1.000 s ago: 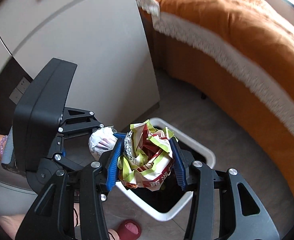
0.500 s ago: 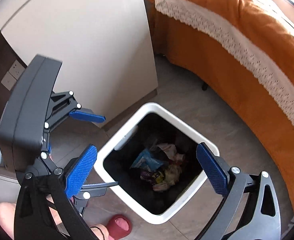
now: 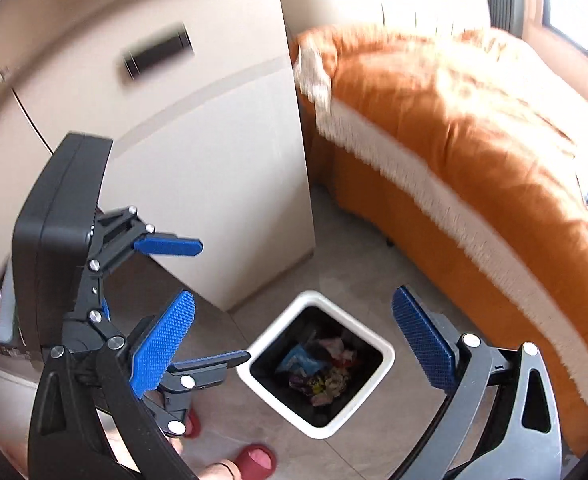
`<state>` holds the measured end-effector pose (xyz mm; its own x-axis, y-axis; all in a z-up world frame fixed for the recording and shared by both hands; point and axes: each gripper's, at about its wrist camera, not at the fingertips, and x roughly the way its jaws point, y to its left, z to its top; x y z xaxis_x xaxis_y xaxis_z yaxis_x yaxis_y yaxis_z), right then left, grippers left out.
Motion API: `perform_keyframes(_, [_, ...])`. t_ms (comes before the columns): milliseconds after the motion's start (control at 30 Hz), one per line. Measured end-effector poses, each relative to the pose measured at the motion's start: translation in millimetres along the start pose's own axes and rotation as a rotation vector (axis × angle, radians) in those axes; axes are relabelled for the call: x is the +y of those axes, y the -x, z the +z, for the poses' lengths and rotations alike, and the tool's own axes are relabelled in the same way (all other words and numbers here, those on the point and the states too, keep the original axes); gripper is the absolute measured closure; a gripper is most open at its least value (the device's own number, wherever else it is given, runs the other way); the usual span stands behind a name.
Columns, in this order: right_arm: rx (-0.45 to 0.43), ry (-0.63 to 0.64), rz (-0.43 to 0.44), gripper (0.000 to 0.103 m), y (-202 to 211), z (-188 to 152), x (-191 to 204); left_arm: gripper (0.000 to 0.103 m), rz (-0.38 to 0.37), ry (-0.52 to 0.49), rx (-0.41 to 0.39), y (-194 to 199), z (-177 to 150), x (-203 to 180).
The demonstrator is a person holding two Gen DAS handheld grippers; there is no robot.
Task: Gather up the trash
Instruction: 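Move both open tools back toward the remaining desk trash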
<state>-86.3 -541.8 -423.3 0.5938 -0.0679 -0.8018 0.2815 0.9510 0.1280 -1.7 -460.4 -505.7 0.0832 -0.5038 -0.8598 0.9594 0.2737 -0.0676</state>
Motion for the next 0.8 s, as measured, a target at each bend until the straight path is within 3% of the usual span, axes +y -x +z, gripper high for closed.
perform_keyframes(233, [-0.159,-0.018,0.028,0.004,98.1,75.1,38.1,0.004,0.059,0.181,-0.097,107.5,35.7,15.8])
perform_keyframes(500, [-0.315,0.085,0.124,0.004,165.0,146.3,95.6,0.004,0.189,0.338,-0.254,231.6,47.6,52.6])
perform_keyframes(633, [-0.388,0.180,0.189,0.004,183.1,183.7,141.5,0.004,0.281,0.432,-0.291,283.5,36.0,83.0])
perform_keyframes(800, [-0.439,0.264,0.309,0.004,183.4,213.4,198.5,0.004,0.500,0.504,-0.309,345.1,6.8,126.3])
